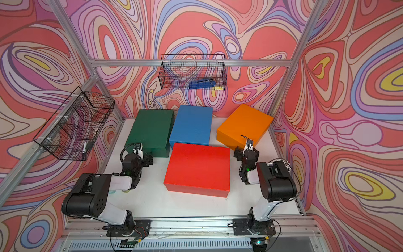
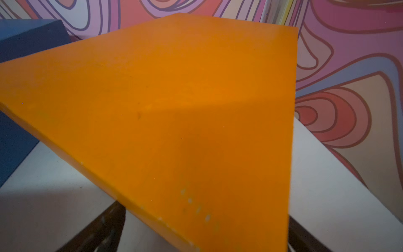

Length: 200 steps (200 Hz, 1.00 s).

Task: Stack the shoeboxes
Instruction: Pick up the shoebox from the center of the board.

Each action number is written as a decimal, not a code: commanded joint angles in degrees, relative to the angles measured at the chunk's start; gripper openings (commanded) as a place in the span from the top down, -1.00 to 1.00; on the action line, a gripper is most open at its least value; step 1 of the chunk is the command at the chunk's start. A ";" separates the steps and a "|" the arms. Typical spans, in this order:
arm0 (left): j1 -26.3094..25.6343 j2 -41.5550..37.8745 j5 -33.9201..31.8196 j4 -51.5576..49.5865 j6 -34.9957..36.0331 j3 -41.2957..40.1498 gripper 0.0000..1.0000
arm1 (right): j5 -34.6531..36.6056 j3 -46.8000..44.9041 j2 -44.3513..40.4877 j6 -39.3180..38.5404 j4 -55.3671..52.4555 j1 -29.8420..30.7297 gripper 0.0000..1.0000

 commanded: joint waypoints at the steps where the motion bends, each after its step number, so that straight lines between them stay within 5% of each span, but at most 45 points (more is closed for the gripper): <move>1: 0.24 0.47 -4.33 3.28 -2.65 -0.36 -1.00 | 1.21 1.35 0.70 0.31 2.25 0.30 -0.97; 200: 0.15 0.57 -6.60 2.03 -3.45 0.32 -0.99 | 0.99 1.41 0.70 0.62 1.98 0.26 -0.97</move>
